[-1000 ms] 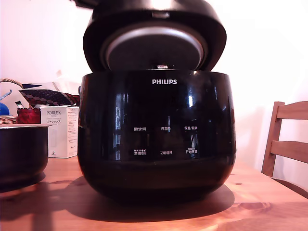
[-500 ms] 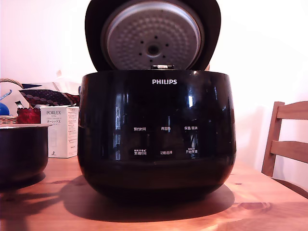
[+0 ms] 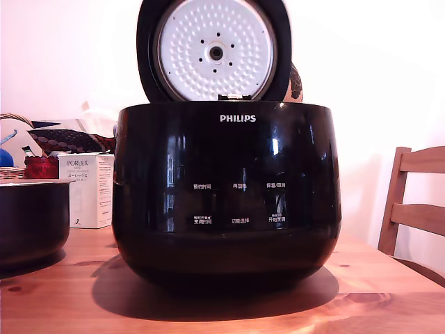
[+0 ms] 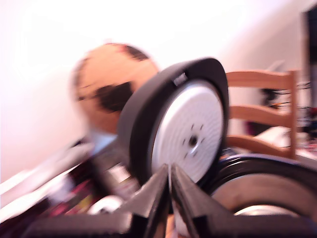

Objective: Open the rice cooker by pressing the large metal button on the top of its lid with medium force

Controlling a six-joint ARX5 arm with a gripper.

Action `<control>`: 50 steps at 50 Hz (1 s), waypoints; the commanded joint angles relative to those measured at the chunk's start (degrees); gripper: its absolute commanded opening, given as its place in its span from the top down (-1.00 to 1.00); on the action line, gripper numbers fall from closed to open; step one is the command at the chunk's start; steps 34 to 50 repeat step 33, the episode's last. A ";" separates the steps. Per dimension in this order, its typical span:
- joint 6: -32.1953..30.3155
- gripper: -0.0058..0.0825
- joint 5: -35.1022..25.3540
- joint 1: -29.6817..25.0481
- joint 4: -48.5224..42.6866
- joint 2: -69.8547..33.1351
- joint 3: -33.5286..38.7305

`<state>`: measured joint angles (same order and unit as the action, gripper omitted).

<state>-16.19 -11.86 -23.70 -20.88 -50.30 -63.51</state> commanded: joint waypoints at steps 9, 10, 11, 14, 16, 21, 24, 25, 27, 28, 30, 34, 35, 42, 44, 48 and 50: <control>0.26 0.92 2.67 6.86 -3.69 4.26 1.66; 0.26 0.92 2.80 7.50 -3.96 4.57 1.66; 0.26 0.92 2.93 8.09 -4.17 4.85 1.66; 0.24 0.92 2.95 9.75 -4.90 5.55 1.66; 0.20 0.92 2.99 10.71 -5.07 5.84 1.66; 0.17 0.92 3.32 12.52 -4.94 6.19 1.66; 0.17 0.92 3.37 13.18 -4.90 6.19 1.66; 0.17 0.92 3.37 13.29 -4.92 6.16 1.66; 0.17 0.92 3.37 13.46 -4.94 6.16 1.66; 0.17 0.92 3.37 13.49 -4.98 6.16 1.66; 0.17 0.92 3.34 13.46 -5.05 6.14 1.66; 0.17 0.92 3.34 13.46 -4.96 6.12 1.66; 0.17 0.92 3.34 13.46 -4.96 6.12 1.66; 0.17 0.92 3.34 13.46 -4.96 6.12 1.66; 0.17 0.92 3.34 13.46 -4.96 6.12 1.66; 0.17 0.92 3.34 13.46 -4.96 6.12 1.66; 0.17 0.92 3.34 13.46 -4.96 6.12 1.66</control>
